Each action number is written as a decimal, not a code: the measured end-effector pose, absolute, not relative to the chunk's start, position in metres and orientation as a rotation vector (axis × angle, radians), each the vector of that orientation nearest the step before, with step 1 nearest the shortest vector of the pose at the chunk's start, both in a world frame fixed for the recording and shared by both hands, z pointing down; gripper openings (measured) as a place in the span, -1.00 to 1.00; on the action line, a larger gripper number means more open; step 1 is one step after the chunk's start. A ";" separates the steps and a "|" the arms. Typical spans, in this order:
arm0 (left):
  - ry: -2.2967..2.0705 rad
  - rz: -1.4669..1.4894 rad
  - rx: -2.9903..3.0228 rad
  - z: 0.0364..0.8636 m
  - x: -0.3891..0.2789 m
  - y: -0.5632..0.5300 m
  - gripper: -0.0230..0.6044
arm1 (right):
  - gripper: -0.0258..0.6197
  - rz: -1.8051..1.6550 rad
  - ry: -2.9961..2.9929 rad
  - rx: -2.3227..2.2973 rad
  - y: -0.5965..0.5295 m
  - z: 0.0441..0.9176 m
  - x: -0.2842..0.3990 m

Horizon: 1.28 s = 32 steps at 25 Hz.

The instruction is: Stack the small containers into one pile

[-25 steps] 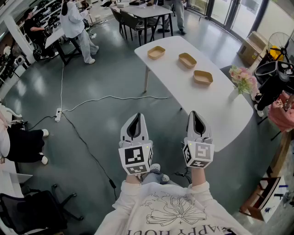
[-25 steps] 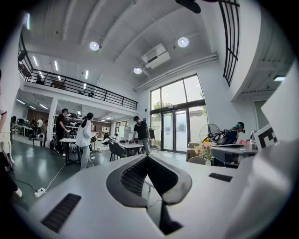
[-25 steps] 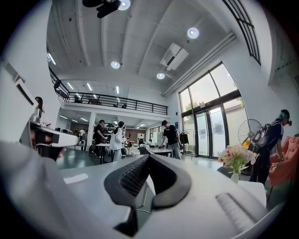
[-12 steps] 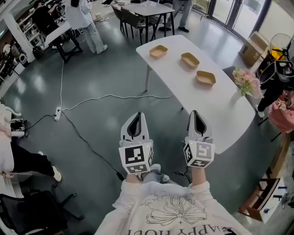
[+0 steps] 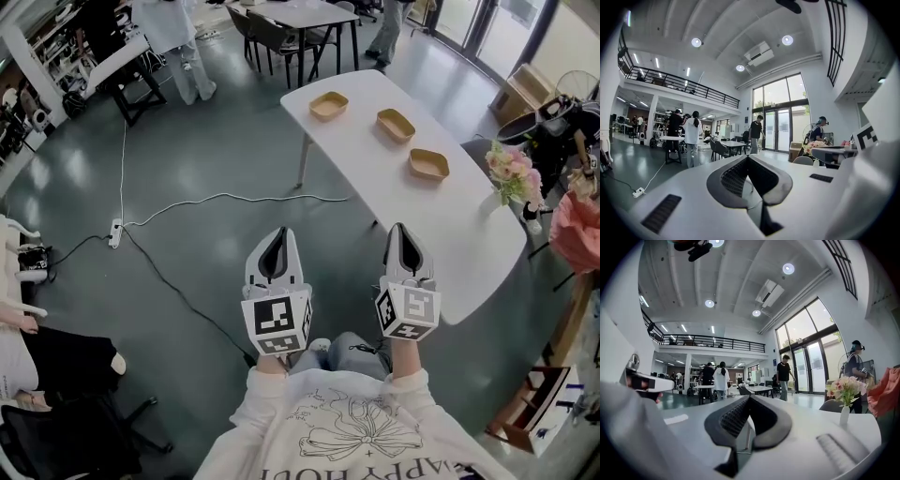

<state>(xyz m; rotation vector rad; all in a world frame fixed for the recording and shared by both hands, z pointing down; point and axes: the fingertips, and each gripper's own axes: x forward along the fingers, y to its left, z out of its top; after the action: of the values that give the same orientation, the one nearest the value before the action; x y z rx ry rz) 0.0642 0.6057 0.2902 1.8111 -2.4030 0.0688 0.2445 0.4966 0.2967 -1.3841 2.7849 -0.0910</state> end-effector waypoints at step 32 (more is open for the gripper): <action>-2.492 0.099 1.620 0.290 -0.139 0.341 -0.91 | -0.89 -0.233 2.865 -1.232 0.194 0.298 0.025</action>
<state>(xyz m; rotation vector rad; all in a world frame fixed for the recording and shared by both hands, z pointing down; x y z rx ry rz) -0.1391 0.3407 0.2901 1.6204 -2.4924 0.0987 0.0246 0.1940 0.2981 -1.2321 2.8654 -0.2328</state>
